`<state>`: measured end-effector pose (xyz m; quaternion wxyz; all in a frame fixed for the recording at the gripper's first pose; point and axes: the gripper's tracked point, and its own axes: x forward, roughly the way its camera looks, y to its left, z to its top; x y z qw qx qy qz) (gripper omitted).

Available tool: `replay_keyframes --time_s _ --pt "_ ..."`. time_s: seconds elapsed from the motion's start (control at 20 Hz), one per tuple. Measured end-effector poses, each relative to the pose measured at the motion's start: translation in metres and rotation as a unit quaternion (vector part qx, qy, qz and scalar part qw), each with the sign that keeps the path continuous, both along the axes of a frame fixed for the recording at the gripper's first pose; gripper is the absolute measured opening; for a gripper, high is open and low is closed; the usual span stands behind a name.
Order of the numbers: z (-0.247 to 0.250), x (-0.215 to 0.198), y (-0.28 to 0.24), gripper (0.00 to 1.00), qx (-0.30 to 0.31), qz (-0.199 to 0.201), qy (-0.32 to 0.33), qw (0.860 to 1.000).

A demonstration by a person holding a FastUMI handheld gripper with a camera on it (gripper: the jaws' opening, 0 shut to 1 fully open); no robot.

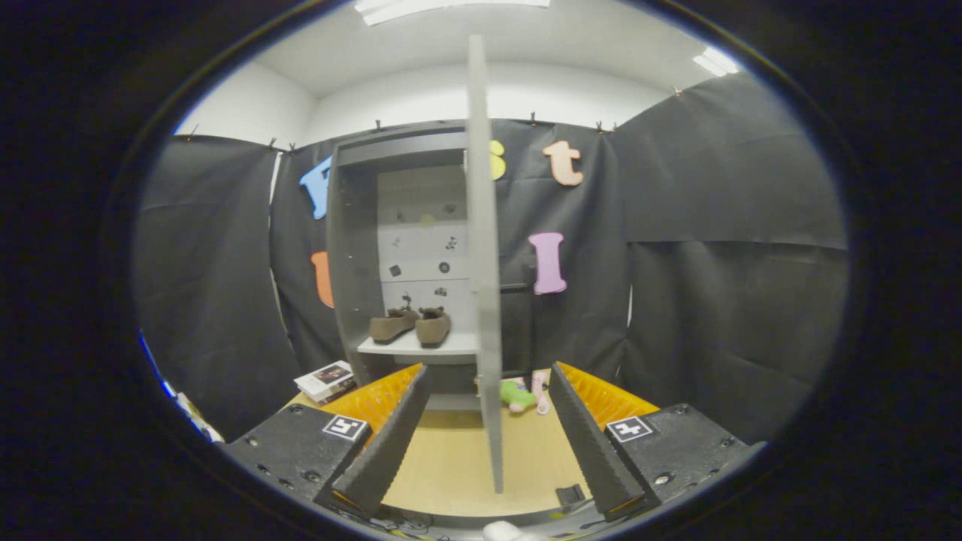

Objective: Open the shoe cabinet door, grab the shoes and put them into the shoe cabinet, then close the shoe cabinet door.

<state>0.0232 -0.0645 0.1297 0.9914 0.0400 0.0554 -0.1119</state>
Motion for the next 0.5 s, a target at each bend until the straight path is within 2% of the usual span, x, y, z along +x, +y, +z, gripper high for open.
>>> replay_keyframes --time_s 0.2,0.35,0.5 --pt "0.003 0.011 -0.062 1.0 0.011 0.001 -0.003 1.0" --pt "0.002 0.035 -0.091 0.99 0.02 0.033 0.003 0.999" --pt "0.002 0.065 -0.088 0.99 0.026 0.082 0.001 0.996"
